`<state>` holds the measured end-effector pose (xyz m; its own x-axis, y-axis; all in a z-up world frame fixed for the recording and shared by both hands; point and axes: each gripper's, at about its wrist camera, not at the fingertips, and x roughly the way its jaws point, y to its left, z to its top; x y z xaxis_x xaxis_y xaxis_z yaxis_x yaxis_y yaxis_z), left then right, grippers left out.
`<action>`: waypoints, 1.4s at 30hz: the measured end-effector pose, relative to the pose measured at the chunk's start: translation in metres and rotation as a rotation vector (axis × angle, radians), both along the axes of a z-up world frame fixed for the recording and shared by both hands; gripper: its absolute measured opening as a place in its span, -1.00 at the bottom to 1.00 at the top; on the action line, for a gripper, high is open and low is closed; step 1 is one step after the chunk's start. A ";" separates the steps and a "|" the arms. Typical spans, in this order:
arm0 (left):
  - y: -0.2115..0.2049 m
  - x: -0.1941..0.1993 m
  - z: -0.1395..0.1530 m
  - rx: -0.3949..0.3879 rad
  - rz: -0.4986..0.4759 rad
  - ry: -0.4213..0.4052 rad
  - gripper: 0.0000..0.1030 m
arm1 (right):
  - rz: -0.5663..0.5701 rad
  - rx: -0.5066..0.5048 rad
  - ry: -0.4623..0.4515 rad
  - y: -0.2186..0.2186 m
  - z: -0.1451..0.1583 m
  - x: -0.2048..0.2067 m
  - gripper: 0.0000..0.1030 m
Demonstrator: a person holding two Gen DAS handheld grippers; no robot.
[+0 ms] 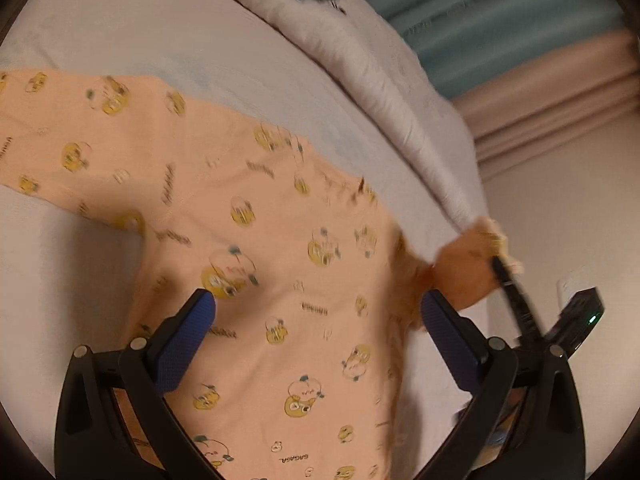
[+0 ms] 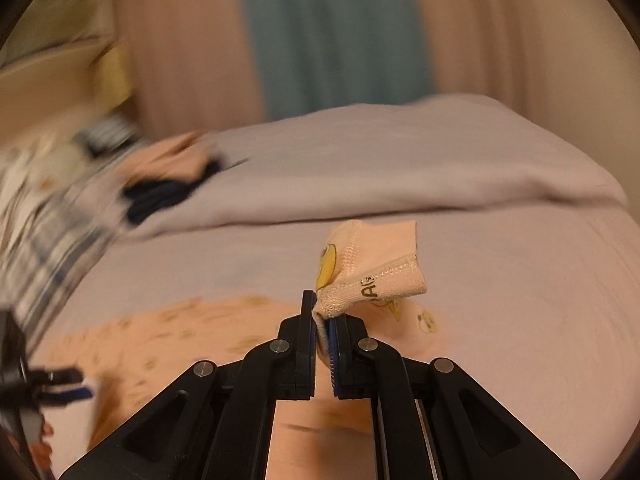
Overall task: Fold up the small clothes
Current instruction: 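Fold the held sleeve across the shirt body and open the right gripper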
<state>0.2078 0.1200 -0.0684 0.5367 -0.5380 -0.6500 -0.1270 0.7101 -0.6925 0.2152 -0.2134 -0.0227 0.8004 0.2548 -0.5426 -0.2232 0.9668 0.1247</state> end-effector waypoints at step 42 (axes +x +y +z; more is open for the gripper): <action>0.031 0.058 -0.062 0.137 0.024 0.123 0.99 | -0.052 -0.117 0.400 -0.003 -0.115 0.056 -0.44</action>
<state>0.2654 0.1511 -0.1305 0.4603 -0.4278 -0.7779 -0.2233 0.7922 -0.5679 0.2713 -0.2165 -0.1376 0.5309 0.1381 -0.8361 -0.1303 0.9882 0.0805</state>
